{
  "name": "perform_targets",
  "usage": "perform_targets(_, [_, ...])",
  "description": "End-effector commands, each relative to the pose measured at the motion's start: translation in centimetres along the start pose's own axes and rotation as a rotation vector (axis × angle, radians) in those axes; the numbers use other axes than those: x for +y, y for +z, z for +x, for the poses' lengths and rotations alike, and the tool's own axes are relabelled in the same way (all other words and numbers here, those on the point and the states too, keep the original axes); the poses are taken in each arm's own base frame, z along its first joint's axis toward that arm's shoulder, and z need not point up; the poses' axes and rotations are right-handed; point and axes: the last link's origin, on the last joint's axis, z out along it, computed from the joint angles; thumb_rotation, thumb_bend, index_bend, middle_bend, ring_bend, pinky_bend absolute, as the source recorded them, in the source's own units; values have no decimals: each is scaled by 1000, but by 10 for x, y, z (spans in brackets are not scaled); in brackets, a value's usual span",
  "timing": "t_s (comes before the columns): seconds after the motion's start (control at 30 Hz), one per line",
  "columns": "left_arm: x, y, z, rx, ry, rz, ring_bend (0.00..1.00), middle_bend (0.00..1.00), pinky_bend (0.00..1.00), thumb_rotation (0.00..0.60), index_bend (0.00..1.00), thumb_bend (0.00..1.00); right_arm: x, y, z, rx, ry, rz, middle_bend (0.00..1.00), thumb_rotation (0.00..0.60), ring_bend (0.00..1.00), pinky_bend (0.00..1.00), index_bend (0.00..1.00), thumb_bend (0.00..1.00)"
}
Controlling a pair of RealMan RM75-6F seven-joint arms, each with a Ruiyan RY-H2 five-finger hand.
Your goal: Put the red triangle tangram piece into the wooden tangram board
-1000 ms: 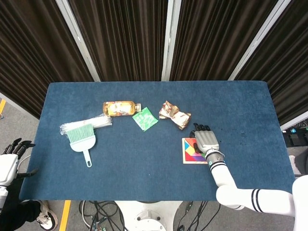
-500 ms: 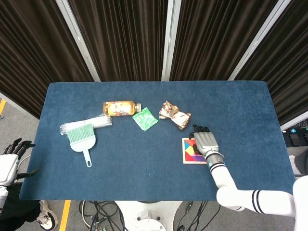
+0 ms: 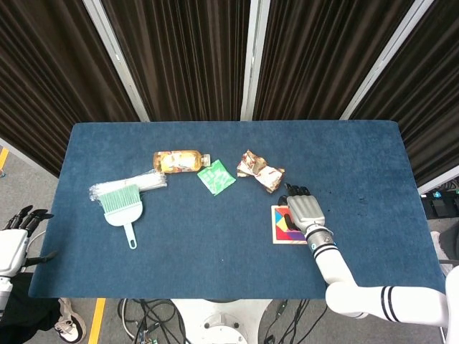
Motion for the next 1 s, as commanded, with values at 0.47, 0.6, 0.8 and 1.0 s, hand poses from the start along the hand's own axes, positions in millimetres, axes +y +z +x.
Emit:
perform_targets(0.47, [5, 1, 1, -1, 8, -11, 68, 170, 171, 600, 249, 30, 14, -29, -18, -59, -20, 16, 0, 600, 0, 0, 346, 486])
perform_targets(0.6, [4, 1, 0, -3, 8, -8, 68, 170, 171, 600, 249, 31, 15, -27, -18, -56, -24, 10, 0, 600, 0, 0, 346, 487])
perform_targets(0.8, [3, 1, -1, -5, 5, -3, 68, 170, 171, 600, 249, 31, 18, -23, -21, -70, -25, -10, 0, 600, 0, 0, 346, 487])
perform_targets(1.0, [1, 1, -1, -6, 3, -2, 67, 170, 171, 600, 249, 30, 19, -17, -24, -83, -25, -21, 0, 600, 0, 0, 348, 488])
